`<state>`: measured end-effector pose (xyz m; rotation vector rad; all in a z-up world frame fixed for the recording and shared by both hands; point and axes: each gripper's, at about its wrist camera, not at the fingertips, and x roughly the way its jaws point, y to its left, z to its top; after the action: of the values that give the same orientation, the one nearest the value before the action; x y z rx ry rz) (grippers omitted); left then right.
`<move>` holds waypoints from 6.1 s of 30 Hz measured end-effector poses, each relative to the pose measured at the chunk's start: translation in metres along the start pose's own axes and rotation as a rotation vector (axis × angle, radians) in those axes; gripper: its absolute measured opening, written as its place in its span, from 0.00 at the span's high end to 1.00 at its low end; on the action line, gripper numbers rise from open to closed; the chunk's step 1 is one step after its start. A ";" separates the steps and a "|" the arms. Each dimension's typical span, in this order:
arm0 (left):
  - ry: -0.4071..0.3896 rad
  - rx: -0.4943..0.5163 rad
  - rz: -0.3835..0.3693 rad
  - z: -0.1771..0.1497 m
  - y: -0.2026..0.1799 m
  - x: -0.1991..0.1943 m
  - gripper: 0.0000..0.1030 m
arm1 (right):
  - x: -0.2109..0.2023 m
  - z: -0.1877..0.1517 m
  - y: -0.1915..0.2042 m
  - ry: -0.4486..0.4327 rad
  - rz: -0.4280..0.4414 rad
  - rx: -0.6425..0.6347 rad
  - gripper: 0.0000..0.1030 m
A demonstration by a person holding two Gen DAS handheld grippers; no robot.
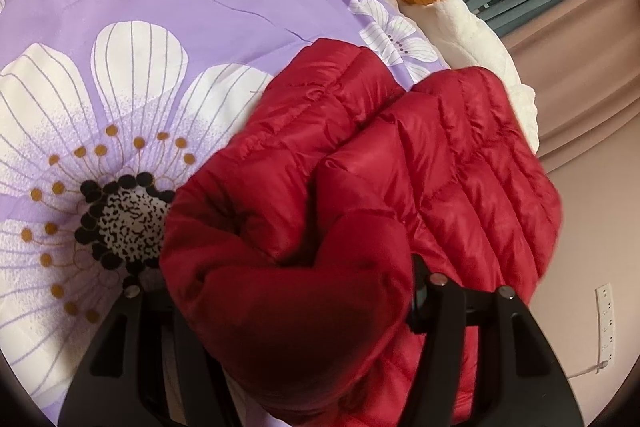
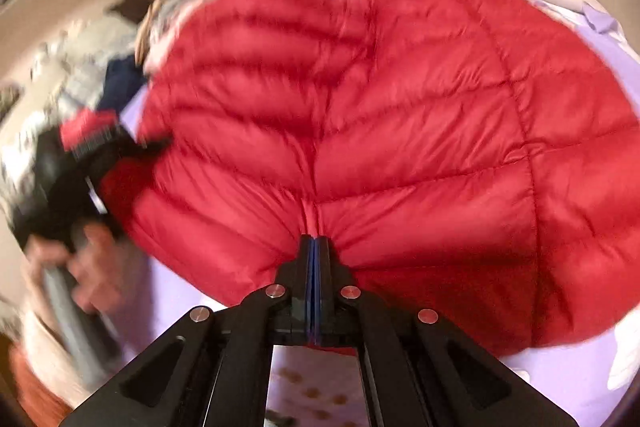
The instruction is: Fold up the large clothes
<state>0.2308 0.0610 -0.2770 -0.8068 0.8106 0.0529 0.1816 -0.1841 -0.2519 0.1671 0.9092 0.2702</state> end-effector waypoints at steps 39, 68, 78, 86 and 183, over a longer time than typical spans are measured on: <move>-0.196 0.921 -0.154 -0.132 -0.220 -0.101 0.65 | -0.105 -0.072 -0.147 -0.238 -0.083 0.492 0.79; 0.145 1.020 -0.079 -0.179 -0.217 0.008 0.56 | -0.102 -0.074 -0.150 -0.220 -0.107 0.494 0.79; 0.145 1.049 -0.083 -0.161 -0.211 0.002 0.56 | -0.099 -0.072 -0.149 -0.211 -0.122 0.495 0.79; 0.173 0.988 -0.151 -0.154 -0.190 -0.022 0.52 | -0.096 -0.070 -0.149 -0.205 -0.126 0.509 0.79; 0.179 0.669 -0.232 -0.020 -0.209 -0.015 0.41 | -0.115 0.019 -0.155 -0.289 -0.276 0.367 0.83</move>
<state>0.2771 -0.0963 -0.1452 -0.2658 0.8273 -0.4813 0.1542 -0.3670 -0.1939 0.4048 0.6766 -0.1777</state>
